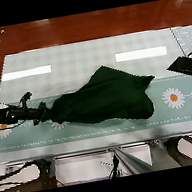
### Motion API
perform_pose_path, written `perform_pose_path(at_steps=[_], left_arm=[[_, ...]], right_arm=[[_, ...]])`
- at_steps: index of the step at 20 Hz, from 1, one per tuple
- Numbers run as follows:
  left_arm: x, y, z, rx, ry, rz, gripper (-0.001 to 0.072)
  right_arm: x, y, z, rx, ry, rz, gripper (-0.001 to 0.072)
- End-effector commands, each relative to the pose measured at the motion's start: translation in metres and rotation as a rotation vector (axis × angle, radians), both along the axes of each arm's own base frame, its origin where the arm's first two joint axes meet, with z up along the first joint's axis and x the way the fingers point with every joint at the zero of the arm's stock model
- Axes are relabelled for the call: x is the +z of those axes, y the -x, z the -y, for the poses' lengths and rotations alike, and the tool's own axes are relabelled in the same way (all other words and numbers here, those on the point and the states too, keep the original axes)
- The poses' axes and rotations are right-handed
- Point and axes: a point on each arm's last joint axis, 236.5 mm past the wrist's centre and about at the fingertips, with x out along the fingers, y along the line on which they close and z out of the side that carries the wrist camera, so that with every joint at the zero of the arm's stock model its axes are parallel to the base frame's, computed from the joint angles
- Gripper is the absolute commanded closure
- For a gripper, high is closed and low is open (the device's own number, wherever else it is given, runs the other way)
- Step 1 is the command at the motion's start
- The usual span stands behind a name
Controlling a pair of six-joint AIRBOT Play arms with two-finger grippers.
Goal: Fold the shirts.
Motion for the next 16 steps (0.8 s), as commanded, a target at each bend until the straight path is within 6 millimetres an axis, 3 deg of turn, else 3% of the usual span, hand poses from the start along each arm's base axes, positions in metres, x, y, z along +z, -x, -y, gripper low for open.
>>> perform_pose_path(at_steps=[1,3,8,13,16], left_arm=[[0.003,0.002,0.003,-0.013,0.013,0.002,0.068],[0.007,0.002,0.004,-0.029,0.016,0.018,0.068],[0.016,-0.002,0.003,-0.033,0.011,0.048,0.068],[0.024,-0.011,0.001,-0.04,0.009,0.074,0.068],[0.028,-0.017,0.0,-0.043,0.005,0.091,0.068]], right_arm=[[-0.022,0.012,-0.002,0.009,-0.015,-0.072,0.0212],[-0.043,0.017,-0.021,0.023,-0.116,-0.121,0.017],[-0.075,0.028,-0.076,0.037,-0.406,-0.208,0.0169],[-0.103,0.066,-0.124,0.205,-0.411,-0.329,0.0172],[-0.105,0.072,-0.137,0.245,-0.397,-0.354,0.0182]])
